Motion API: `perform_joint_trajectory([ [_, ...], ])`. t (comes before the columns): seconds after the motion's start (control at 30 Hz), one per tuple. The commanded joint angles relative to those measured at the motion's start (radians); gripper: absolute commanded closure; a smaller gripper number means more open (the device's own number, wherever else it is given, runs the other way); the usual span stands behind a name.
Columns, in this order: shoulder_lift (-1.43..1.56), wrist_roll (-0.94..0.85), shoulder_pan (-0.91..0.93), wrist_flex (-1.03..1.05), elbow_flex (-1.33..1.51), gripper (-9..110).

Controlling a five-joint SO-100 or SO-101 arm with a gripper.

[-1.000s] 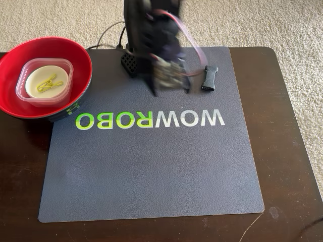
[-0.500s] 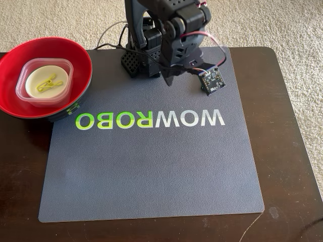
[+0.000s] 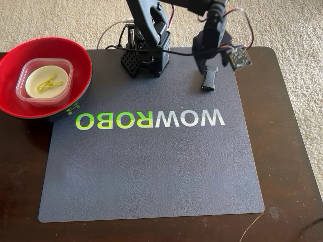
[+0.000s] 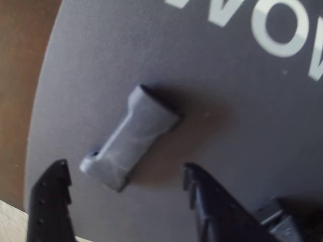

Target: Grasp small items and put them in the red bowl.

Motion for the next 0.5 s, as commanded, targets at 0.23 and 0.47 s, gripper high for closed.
perform_joint_trajectory([
  [0.23,0.006,-0.13,0.049,-0.071,0.124,73],
  [0.47,-0.101,-0.144,0.058,-0.15,0.149,77],
])
